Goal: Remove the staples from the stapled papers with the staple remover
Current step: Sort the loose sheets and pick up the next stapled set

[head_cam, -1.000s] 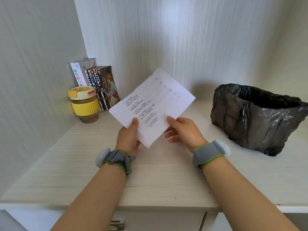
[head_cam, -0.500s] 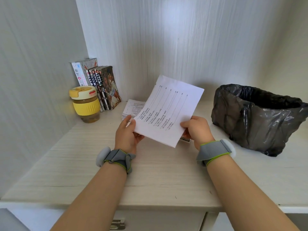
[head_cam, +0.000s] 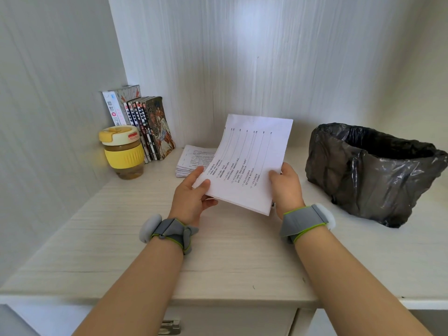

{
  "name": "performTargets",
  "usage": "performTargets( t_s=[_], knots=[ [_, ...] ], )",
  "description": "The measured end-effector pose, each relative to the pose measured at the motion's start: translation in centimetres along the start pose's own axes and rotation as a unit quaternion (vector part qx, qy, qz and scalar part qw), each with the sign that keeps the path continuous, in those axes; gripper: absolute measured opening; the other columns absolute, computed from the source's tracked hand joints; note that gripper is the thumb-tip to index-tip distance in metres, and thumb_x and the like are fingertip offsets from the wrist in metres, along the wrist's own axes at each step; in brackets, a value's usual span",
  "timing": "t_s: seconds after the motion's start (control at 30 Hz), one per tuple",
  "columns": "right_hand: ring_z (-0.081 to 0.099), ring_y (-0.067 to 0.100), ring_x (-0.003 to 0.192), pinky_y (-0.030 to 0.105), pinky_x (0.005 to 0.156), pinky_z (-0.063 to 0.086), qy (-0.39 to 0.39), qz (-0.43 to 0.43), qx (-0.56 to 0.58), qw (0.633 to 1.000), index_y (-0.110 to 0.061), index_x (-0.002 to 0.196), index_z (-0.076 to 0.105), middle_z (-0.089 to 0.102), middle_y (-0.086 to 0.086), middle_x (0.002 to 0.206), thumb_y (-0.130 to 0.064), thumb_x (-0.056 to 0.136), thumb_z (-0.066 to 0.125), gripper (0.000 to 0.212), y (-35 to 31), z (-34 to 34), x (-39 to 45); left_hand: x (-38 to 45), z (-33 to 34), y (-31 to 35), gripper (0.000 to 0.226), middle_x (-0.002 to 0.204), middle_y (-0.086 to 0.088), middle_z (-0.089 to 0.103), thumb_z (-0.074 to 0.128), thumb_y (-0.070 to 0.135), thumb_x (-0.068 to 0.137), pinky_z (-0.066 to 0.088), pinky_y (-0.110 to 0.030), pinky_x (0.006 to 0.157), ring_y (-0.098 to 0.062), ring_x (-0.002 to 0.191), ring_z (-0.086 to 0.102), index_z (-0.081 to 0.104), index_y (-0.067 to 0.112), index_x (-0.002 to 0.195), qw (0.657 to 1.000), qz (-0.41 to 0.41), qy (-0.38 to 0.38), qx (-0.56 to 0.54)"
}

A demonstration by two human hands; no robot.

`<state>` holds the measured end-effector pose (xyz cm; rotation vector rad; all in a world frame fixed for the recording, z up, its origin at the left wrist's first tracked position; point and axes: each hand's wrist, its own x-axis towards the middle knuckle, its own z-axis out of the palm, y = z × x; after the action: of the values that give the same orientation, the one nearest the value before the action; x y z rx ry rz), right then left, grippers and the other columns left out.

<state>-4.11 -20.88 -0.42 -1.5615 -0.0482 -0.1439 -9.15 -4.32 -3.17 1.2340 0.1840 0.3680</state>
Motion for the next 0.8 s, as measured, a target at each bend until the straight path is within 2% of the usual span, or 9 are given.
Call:
performTargets(
  t_s=[0.13, 0.2, 0.23, 0.3, 0.37, 0.43, 0.53, 0.6, 0.8],
  knots=[
    [0.054, 0.021, 0.082, 0.032, 0.076, 0.047, 0.012, -0.026, 0.045, 0.999, -0.012, 0.1, 0.052, 0.059, 0.004, 0.087, 0.001, 0.09, 0.038, 0.021, 0.1, -0.3, 0.1, -0.1, 0.1, -0.2, 0.053, 0.115, -0.009, 0.058, 0.051, -0.003, 0.088, 0.054, -0.022, 0.05, -0.014, 0.066, 0.063, 0.039, 0.015, 0.137, 0.999, 0.001, -0.042, 0.021],
    [0.056, 0.011, 0.071, 0.02, 0.067, 0.049, 0.015, -0.04, 0.055, 0.998, -0.011, 0.101, 0.055, 0.059, -0.004, 0.081, 0.001, 0.089, 0.039, 0.023, 0.1, -0.5, 0.1, 0.0, -0.1, -0.2, 0.055, 0.114, -0.005, 0.059, 0.053, -0.004, 0.086, 0.055, -0.022, 0.054, -0.015, 0.078, 0.062, 0.039, 0.016, 0.136, 0.997, 0.018, -0.048, 0.059],
    [0.055, 0.004, 0.065, 0.011, 0.059, 0.047, 0.021, -0.052, 0.055, 0.997, -0.012, 0.096, 0.057, 0.058, -0.007, 0.077, 0.001, 0.089, 0.04, 0.022, -0.1, -0.6, 0.1, 0.1, -0.2, -0.3, 0.056, 0.113, -0.003, 0.06, 0.054, -0.004, 0.086, 0.056, -0.023, 0.058, -0.015, 0.085, 0.062, 0.04, 0.016, 0.136, 0.996, 0.027, -0.043, 0.08],
    [0.052, -0.007, 0.051, 0.004, 0.048, 0.041, 0.031, -0.084, 0.052, 0.995, -0.019, 0.079, 0.055, 0.056, -0.01, 0.071, 0.003, 0.088, 0.041, 0.027, -0.4, -0.7, -0.1, 0.4, -0.4, -0.4, 0.053, 0.109, -0.002, 0.064, 0.056, -0.003, 0.085, 0.056, -0.029, 0.071, -0.015, 0.09, 0.062, 0.044, 0.015, 0.133, 0.994, 0.043, -0.016, 0.101],
    [0.051, -0.01, 0.047, 0.003, 0.049, 0.04, 0.024, -0.11, 0.056, 0.992, -0.022, 0.074, 0.053, 0.056, -0.01, 0.07, 0.006, 0.087, 0.041, 0.033, -0.6, -0.8, -0.2, 0.5, -0.6, -0.5, 0.046, 0.101, 0.0, 0.068, 0.056, -0.003, 0.085, 0.052, -0.035, 0.085, -0.015, 0.09, 0.063, 0.052, 0.016, 0.126, 0.993, 0.058, 0.01, 0.105],
    [0.053, -0.012, 0.051, 0.003, 0.054, 0.043, 0.001, -0.131, 0.065, 0.989, -0.018, 0.08, 0.055, 0.059, -0.01, 0.074, 0.008, 0.087, 0.041, 0.03, -0.7, -0.6, -0.5, 0.5, -0.5, -0.5, 0.04, 0.095, 0.005, 0.068, 0.057, -0.004, 0.084, 0.05, -0.035, 0.09, -0.013, 0.09, 0.064, 0.058, 0.02, 0.117, 0.992, 0.068, 0.022, 0.104],
    [0.056, -0.013, 0.056, 0.003, 0.058, 0.045, -0.029, -0.149, 0.068, 0.986, -0.013, 0.092, 0.055, 0.06, -0.009, 0.08, 0.01, 0.088, 0.041, 0.027, -0.6, -0.3, -0.8, 0.5, -0.6, -0.6, 0.031, 0.095, 0.0, 0.068, 0.058, -0.005, 0.082, 0.052, -0.033, 0.086, -0.009, 0.082, 0.066, 0.066, 0.024, 0.092, 0.991, 0.08, 0.051, 0.093],
    [0.058, -0.013, 0.059, 0.004, 0.06, 0.046, -0.047, -0.155, 0.076, 0.984, -0.011, 0.096, 0.054, 0.06, -0.007, 0.082, 0.011, 0.088, 0.04, 0.028, -0.7, -0.2, -1.0, 0.5, -0.6, -0.6, 0.032, 0.092, -0.002, 0.068, 0.058, -0.006, 0.082, 0.053, -0.031, 0.083, -0.006, 0.075, 0.067, 0.066, 0.025, 0.081, 0.99, 0.089, 0.059, 0.097],
    [0.06, -0.005, 0.067, 0.006, 0.062, 0.049, -0.07, -0.137, 0.094, 0.984, -0.014, 0.098, 0.054, 0.061, -0.005, 0.086, 0.01, 0.09, 0.041, 0.028, -0.7, 0.2, -1.3, 0.5, -0.5, -0.6, 0.035, 0.082, 0.004, 0.068, 0.057, -0.01, 0.081, 0.05, -0.036, 0.086, -0.014, 0.079, 0.064, 0.063, 0.024, 0.077, 0.987, 0.085, 0.056, 0.123]
  ],
)
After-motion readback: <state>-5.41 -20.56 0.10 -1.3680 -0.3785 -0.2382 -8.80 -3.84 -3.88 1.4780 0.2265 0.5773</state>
